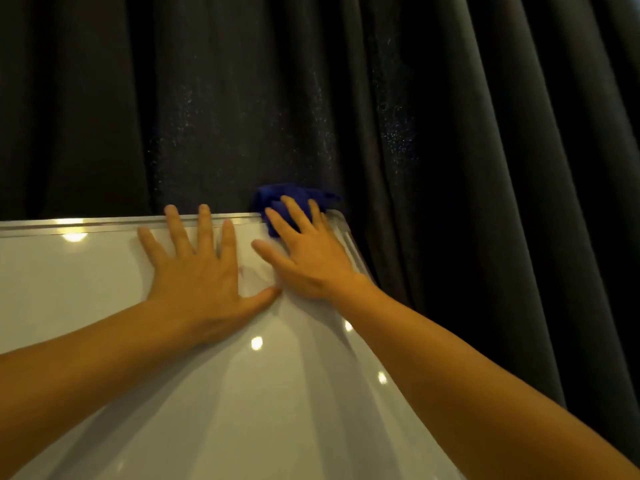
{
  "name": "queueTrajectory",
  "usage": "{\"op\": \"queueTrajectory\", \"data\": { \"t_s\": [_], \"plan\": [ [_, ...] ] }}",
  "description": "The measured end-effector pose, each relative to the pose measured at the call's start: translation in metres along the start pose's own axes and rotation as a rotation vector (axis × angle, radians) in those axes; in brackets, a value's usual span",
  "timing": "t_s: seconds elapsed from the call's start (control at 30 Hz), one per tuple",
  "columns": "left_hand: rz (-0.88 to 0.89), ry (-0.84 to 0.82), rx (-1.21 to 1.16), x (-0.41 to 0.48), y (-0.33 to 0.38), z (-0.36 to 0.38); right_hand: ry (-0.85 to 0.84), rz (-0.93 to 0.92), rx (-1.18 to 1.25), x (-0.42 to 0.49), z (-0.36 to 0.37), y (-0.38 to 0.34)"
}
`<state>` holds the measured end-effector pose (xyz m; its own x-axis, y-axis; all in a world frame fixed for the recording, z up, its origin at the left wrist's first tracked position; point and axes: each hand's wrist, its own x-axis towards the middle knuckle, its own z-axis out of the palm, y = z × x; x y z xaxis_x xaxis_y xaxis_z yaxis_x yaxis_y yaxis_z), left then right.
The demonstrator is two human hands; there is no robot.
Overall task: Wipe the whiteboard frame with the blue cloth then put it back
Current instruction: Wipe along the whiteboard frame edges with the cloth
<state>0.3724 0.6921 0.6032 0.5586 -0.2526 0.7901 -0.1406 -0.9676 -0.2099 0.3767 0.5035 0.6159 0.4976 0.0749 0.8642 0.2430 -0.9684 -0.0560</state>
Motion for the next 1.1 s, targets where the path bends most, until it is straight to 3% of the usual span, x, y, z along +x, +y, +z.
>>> {"op": "queueTrajectory", "data": {
  "t_s": [0.13, 0.47, 0.7, 0.9, 1.1],
  "plan": [
    [0.120, -0.014, -0.003, 0.002, 0.017, 0.007, 0.011, 0.246, 0.039, 0.004, -0.019, 0.036],
    [0.258, -0.007, -0.022, 0.012, 0.038, 0.002, 0.209, 0.450, -0.007, -0.045, -0.025, 0.044],
    [0.302, 0.016, -0.023, 0.018, 0.026, 0.004, 0.127, 0.614, 0.065, -0.156, -0.006, 0.021],
    [0.576, -0.007, 0.043, -0.019, 0.071, 0.003, 0.173, 0.752, 0.073, -0.223, 0.002, -0.011],
    [0.805, -0.020, 0.082, -0.077, 0.102, 0.022, 0.056, 0.976, 0.116, -0.328, 0.016, -0.041]
  ]
}}
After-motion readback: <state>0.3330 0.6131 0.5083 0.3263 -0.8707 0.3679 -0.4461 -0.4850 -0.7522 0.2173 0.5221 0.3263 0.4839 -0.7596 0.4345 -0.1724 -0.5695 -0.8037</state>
